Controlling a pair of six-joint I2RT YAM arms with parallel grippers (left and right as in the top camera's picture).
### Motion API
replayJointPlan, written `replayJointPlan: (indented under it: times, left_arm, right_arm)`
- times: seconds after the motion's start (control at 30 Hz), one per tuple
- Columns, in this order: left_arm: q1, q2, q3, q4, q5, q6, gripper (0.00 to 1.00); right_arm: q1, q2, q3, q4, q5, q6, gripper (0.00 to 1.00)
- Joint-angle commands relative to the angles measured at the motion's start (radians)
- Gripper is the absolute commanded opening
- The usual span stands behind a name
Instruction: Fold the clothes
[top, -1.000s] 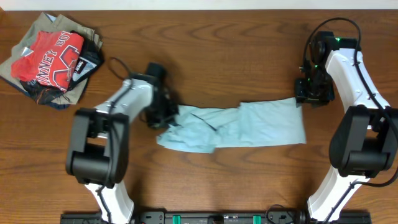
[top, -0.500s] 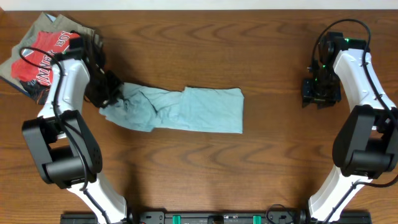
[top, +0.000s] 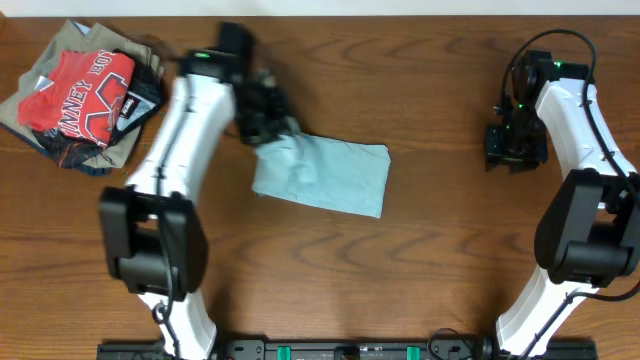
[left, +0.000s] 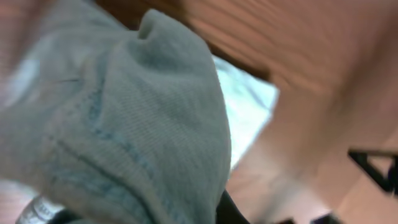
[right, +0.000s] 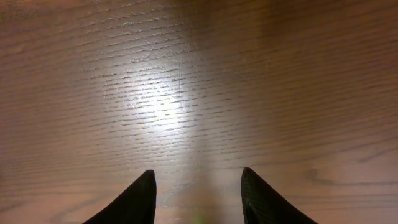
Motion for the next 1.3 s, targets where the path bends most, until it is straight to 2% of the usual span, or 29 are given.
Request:
replayJointPlan:
  times: [0.0,0.27,0.33,0.43,0.47,0.53,0.6,0.73,0.87,0.97,1.13,1.2,1.27]
  left_arm:
    - [-0.109,-0.001,0.014,0.051,0.023,-0.031,0.06]
    - [-0.285,0.046,0.014,0.139,-0.140,-0.031,0.07]
    - [-0.309,0.063,0.014,0.137,-0.164,-0.030,0.11]
    - [-0.336,0.086,0.013,0.138,-0.164,-0.027,0.17]
    - [-0.343,0.093,0.013,0.138,-0.164,-0.027,0.26]
    - [-0.357,0.100,0.013,0.142,-0.161,-0.027,0.32]
    - [-0.367,0.100,0.013,0.154,-0.137,-0.021,0.33]
    - [-0.367,0.093,0.014,0.193,-0.009,0.084,0.34]
    - [-0.318,0.069,0.014,0.183,-0.009,0.172,0.34]
    - [-0.244,0.040,0.014,0.181,-0.055,0.183,0.34]
    - [-0.097,0.020,0.014,0.182,-0.170,0.176,0.34]
    - [-0.042,0.022,0.013,0.182,-0.208,0.174,0.35]
    - [0.010,0.022,0.013,0.182,-0.216,0.160,0.41]
  right_arm:
    - [-0.004,-0.019,0.018,0.000,0.005,0.013,0.43]
    - [-0.004,-0.018,0.018,-0.002,0.005,0.013,0.43]
    - [-0.004,-0.018,0.018,-0.002,0.005,0.013,0.43]
    - [-0.004,-0.018,0.018,-0.003,0.005,0.013,0.43]
    - [-0.004,-0.018,0.018,-0.002,0.005,0.013,0.43]
    - [-0.004,-0.019,0.018,0.000,0.004,0.013,0.44]
    - [-0.004,-0.018,0.018,0.000,0.004,0.013,0.44]
    - [-0.004,-0.018,0.018,0.005,-0.004,0.013,0.47]
    - [-0.004,-0.018,0.018,0.016,-0.060,-0.003,0.53]
    - [-0.002,-0.018,0.018,0.034,-0.244,-0.110,0.51]
    - [0.028,-0.018,0.018,0.053,-0.808,-0.371,0.48]
    - [0.058,-0.018,0.018,0.072,-0.896,-0.424,0.50]
    - [0.098,-0.018,0.018,0.112,-0.898,-0.429,0.53]
